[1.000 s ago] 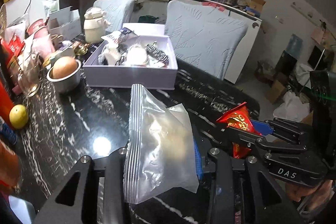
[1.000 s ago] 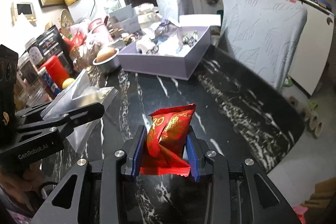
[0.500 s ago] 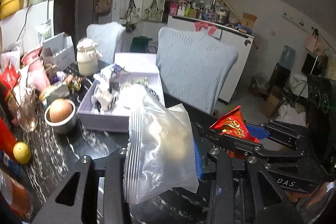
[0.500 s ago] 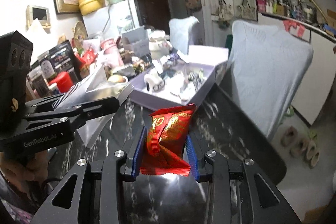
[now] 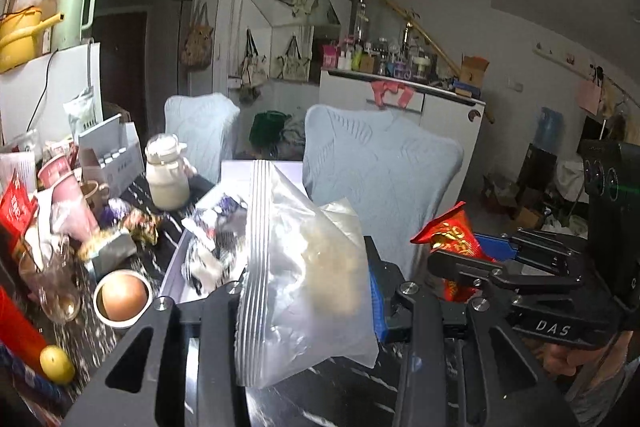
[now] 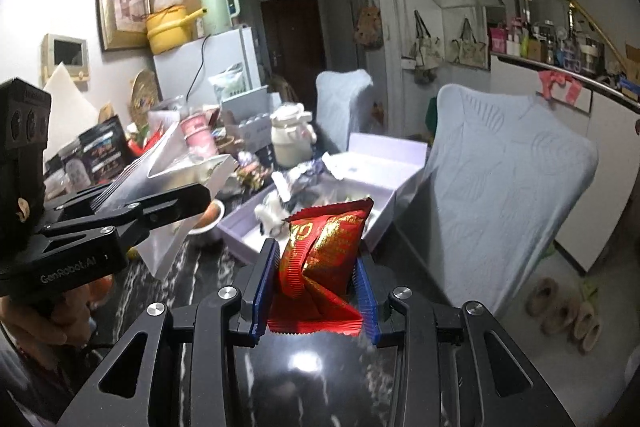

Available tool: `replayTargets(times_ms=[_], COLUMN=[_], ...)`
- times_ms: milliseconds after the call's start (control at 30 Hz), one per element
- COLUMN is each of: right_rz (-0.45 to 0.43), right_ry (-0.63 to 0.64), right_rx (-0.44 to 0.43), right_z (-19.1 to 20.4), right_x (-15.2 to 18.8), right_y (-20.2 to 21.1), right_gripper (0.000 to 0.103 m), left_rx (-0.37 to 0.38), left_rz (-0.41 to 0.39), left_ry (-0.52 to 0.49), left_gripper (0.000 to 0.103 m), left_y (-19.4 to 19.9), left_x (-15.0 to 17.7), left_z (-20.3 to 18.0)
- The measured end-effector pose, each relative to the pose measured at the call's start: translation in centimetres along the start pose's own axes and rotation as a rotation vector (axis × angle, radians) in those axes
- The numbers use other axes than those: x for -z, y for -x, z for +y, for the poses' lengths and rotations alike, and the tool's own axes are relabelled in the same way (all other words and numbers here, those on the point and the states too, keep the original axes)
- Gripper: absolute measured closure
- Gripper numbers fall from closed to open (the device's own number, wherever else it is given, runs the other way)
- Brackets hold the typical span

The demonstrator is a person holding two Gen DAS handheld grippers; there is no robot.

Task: Organize soft objects
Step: 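Lift and carry the zip bag and red packet with both tools over the box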

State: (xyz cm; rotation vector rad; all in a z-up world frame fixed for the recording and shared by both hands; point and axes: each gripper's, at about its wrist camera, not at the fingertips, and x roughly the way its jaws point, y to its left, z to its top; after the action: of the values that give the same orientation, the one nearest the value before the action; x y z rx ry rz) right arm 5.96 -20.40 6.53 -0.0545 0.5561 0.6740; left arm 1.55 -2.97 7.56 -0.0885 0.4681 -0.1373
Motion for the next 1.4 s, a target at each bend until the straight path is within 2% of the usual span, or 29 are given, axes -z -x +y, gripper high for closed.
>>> replayTargets(times_ms=[367, 533, 733, 900, 1100, 1400], right_rz=[-0.033, -0.031, -0.004, 0.024, 0.091, 0.156], right_ry=[0.023, 0.014, -0.01, -0.028, -0.026, -0.007], right_rx=[0.006, 0.024, 0.043, 0.038, 0.024, 0.061], right_z=[-1.1, -2.0, -3.0, -2.9, -2.3, -1.5], right_x=[-4.2, -5.4, -6.6, -6.8, -6.1, -5.2], right_y=[-3.6, -6.1, -9.7, -13.0, -16.5, -19.2], right_gripper=[0.067, 0.067, 0.067, 0.067, 0.067, 0.067], left_rx=[-0.004, -0.021, -0.049, -0.115, -0.133, -0.117], left_rz=[-0.044, -0.028, 0.003, 0.048, 0.119, 0.231], left_ry=[0.012, 0.029, -0.003, -0.015, 0.011, 0.037], left_gripper=[0.067, 0.067, 0.067, 0.067, 0.067, 0.067], left_y=[-4.1, -6.7, -9.6, -12.3, -14.9, -18.3], left_x=[-3.1, -3.5, -3.7, -3.2, -2.2, -0.3], left_z=[2.7, 4.4, 6.2, 7.5, 9.1, 9.9])
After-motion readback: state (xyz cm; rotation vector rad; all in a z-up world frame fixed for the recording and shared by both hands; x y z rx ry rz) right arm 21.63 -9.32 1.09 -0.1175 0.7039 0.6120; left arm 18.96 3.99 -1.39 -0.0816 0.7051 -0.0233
